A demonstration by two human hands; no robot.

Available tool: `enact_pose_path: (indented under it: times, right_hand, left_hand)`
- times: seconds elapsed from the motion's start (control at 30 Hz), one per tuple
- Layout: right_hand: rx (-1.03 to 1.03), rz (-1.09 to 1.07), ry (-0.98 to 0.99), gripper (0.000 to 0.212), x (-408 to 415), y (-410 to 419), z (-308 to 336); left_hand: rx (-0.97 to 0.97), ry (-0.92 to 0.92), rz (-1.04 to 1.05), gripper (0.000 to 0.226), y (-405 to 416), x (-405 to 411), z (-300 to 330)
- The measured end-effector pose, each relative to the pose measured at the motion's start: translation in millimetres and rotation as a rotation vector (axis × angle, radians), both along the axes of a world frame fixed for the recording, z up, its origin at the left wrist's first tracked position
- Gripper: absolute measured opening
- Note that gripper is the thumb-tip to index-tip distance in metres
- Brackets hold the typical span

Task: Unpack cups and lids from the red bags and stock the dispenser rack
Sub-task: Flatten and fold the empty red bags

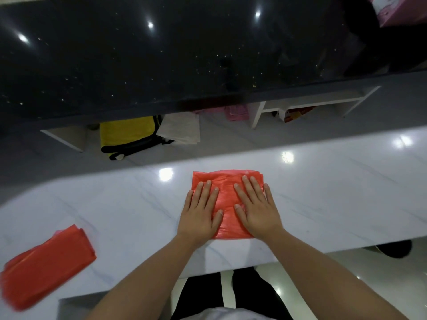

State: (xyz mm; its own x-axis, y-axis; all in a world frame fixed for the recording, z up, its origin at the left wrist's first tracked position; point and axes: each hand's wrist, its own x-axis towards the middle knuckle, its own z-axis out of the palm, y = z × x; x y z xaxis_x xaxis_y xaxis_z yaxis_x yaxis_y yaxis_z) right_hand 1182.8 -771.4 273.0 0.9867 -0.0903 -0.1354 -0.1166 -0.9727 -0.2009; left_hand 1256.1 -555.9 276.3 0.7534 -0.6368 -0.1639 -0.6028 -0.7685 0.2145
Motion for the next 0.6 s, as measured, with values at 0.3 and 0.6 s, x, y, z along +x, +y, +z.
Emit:
enact_pose_path:
  times: [0.3, 0.6]
  right_hand:
    - [-0.060, 0.010, 0.088, 0.066, 13.4, 5.5, 23.4]
    - [0.096, -0.109, 0.103, 0.060, 29.0, 46.4, 16.3]
  left_hand:
    - [0.028, -0.038, -0.061, 0.070, -18.3, 28.7, 5.1]
    - [0.000, -0.036, 0.021, 0.066, -24.6, 15.6, -4.1]
